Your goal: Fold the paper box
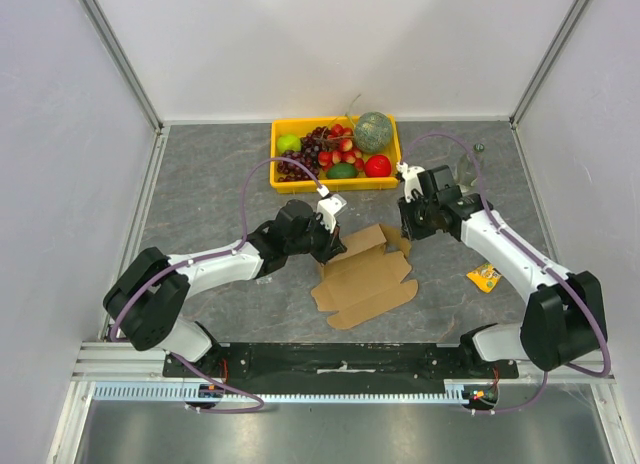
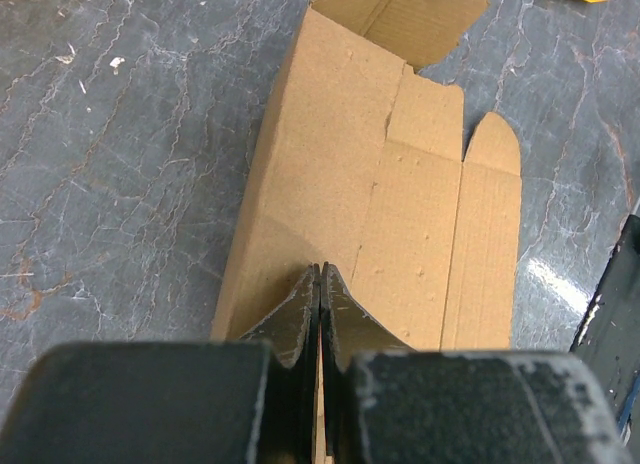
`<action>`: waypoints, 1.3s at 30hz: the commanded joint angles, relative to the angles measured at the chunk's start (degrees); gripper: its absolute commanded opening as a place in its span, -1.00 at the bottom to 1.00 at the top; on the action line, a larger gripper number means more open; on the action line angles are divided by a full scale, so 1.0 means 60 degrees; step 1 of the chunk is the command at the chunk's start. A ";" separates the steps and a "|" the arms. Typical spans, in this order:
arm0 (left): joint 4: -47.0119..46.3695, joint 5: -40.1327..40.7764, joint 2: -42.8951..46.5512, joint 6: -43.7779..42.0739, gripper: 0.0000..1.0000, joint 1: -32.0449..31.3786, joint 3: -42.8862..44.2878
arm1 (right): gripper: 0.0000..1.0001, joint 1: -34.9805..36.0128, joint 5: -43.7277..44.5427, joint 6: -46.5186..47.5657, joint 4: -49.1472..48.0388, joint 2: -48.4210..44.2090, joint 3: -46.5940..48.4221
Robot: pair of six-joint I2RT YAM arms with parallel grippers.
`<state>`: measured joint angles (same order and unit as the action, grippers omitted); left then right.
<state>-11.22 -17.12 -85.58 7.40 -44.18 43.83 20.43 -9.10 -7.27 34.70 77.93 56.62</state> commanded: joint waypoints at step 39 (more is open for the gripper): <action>0.0669 -0.0046 0.0098 0.0071 -0.96 -0.0033 0.0077 | -0.69 0.0024 0.1312 -0.4474 -0.4159 -0.1545 -0.4575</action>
<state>-10.39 -17.08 -85.67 7.42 -44.23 44.18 20.51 -4.82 -35.55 8.25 71.31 26.94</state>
